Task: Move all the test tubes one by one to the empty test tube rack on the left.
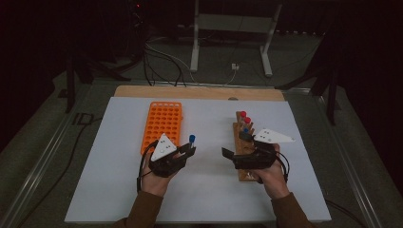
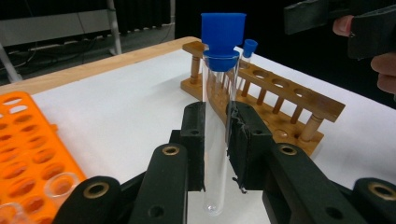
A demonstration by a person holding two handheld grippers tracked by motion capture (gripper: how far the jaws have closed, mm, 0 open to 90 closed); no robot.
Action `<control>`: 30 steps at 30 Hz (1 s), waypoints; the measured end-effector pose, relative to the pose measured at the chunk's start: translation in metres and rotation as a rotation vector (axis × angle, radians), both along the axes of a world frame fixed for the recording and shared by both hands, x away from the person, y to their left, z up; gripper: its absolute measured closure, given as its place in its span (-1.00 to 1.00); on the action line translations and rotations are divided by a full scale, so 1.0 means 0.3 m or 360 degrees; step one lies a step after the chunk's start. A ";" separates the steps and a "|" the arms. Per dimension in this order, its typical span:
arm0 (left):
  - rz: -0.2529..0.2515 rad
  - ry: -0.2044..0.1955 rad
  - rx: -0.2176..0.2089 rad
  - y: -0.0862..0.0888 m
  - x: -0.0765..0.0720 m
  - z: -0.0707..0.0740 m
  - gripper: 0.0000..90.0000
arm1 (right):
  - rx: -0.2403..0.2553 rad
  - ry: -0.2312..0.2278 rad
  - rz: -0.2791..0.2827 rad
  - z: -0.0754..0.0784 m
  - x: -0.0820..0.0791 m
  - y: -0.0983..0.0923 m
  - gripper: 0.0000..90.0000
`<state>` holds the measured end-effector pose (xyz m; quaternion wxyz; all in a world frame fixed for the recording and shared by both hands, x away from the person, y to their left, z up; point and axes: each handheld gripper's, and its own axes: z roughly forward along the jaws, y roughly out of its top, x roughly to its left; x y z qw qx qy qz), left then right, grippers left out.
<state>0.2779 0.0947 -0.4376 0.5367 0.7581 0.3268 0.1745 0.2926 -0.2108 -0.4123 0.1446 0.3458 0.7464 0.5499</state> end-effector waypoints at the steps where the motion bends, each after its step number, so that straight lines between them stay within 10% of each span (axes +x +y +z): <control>1: 0.0006 -0.0002 -0.0002 0.006 0.001 0.003 0.71 | 0.0004 -0.0006 -0.0008 0.001 0.001 -0.003 -0.86; 30: 0.0186 -0.0046 -0.0064 0.151 0.015 0.045 0.71 | 0.0029 -0.0029 -0.0141 0.020 0.008 -0.064 -0.99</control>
